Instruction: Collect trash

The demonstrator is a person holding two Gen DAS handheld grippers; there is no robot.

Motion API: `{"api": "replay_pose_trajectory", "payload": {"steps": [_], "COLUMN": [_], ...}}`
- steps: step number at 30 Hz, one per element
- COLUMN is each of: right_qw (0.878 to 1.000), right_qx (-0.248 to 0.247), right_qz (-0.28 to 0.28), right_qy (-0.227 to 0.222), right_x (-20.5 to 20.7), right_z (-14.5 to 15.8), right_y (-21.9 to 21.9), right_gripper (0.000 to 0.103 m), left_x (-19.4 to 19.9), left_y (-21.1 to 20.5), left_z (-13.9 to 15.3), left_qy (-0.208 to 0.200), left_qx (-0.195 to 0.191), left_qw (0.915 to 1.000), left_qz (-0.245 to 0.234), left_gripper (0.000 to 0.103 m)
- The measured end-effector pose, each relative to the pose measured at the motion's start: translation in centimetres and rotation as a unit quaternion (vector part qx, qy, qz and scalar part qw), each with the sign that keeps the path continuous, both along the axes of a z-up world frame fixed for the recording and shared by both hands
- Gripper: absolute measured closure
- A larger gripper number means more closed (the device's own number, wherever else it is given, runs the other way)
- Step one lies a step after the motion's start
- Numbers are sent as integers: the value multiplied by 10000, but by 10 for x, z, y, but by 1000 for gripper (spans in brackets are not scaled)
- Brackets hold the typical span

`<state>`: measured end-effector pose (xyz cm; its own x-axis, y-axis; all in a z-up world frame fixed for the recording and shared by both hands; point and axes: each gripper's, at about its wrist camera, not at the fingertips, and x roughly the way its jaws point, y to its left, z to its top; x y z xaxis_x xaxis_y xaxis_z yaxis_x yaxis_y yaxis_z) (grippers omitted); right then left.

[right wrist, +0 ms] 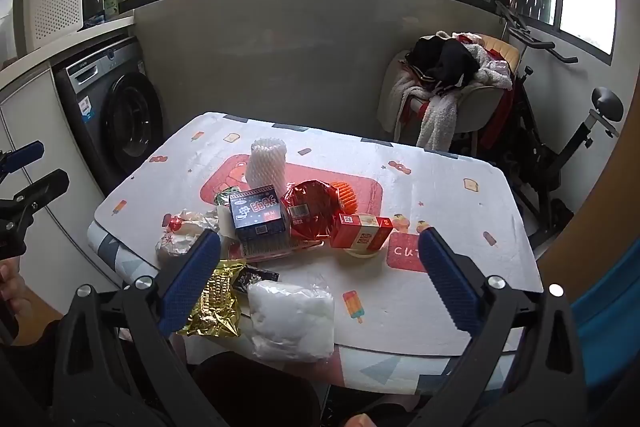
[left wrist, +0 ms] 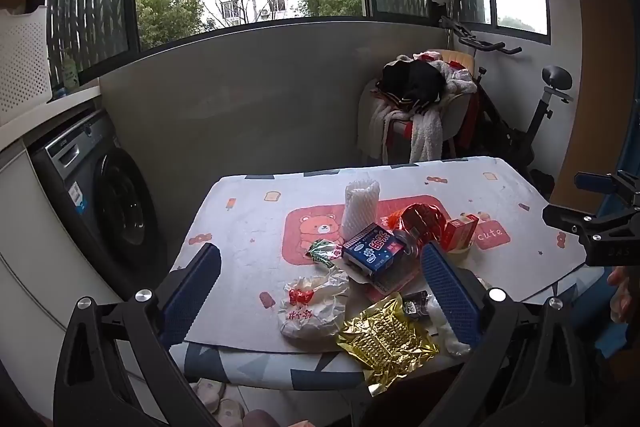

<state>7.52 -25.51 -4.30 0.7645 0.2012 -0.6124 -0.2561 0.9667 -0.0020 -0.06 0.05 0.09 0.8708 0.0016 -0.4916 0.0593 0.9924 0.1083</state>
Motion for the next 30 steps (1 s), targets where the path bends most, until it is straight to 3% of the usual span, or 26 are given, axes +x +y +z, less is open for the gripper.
{"api": "replay_pose_trajectory", "payload": {"steps": [25, 30], "right_qw": [9998, 9997], "right_qx": [-65, 67], "right_qz": [-115, -33], "right_qy": [-157, -250], "right_x": [0, -4], "right_z": [10, 18], "right_y": [-11, -12], "right_gripper": [6, 6], "left_x": [2, -3], "left_y": [-2, -5], "left_z": [8, 13], "left_qy": [89, -70], "left_qx": [-4, 63], "left_qw": [10000, 10000], "left_qz": [26, -3], "left_gripper": [5, 5]}}
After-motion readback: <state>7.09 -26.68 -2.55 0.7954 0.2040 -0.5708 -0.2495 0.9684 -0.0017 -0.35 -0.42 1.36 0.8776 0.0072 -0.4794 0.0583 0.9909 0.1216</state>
